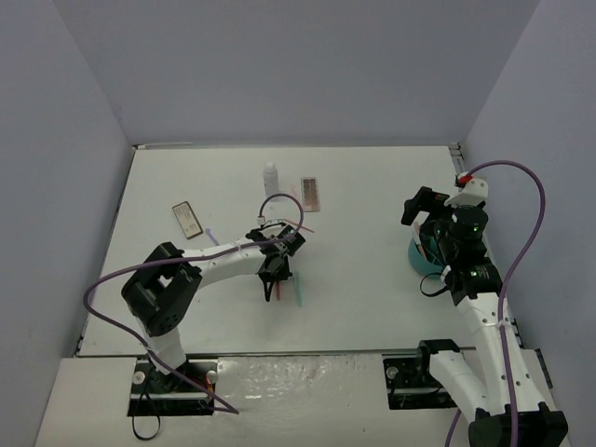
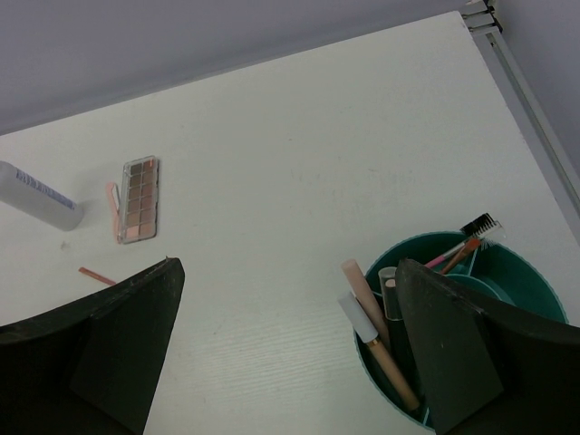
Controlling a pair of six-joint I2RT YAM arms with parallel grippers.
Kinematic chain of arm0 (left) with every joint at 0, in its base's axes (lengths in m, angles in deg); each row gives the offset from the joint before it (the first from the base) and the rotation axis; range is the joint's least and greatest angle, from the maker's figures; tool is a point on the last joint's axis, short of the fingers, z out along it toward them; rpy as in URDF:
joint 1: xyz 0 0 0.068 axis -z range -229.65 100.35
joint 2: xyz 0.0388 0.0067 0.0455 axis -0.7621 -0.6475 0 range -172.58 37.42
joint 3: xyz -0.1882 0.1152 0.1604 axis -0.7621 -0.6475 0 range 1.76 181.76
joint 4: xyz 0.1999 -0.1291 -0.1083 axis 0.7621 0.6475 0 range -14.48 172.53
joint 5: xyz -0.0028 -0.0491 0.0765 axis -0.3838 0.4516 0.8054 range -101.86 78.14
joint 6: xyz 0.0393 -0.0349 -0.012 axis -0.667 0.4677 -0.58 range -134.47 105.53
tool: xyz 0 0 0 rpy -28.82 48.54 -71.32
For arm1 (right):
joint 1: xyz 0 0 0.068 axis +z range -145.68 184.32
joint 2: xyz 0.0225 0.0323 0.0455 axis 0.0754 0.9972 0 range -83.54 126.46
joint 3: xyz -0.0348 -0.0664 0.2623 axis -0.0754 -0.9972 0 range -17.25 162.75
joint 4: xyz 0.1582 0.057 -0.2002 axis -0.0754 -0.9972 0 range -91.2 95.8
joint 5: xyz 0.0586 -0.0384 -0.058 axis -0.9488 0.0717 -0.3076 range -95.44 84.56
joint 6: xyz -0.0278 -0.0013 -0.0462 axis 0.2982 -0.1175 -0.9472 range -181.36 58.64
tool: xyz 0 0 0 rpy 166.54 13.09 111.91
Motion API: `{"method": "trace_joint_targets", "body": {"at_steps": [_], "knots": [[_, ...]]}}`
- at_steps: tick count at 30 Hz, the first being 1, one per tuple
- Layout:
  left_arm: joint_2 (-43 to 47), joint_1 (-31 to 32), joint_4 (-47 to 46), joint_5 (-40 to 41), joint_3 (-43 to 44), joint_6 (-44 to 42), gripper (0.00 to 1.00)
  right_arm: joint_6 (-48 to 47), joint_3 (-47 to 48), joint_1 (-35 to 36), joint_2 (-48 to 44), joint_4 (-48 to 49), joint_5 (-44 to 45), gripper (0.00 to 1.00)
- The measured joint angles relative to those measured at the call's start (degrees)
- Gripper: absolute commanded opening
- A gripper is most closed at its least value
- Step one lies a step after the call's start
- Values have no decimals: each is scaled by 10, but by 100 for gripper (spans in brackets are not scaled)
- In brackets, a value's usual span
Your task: Organize the makeup
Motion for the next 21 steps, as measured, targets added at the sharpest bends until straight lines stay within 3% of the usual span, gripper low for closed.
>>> {"method": "trace_joint_targets", "body": {"at_steps": [4,9,15,21], "knots": [[32,10,2,12,-24,-24,0,0,0,0,0,-1,-28,100],[130,35,-36,39,-51,-116,0,2,0,1,0,0,-121,98],[268,47,-190,24,-92,-274,0,33,9,27,18,16,-262,90],[307,48,-312,-40,-96,-370,0,66,10,114,38,66,-316,86]]}}
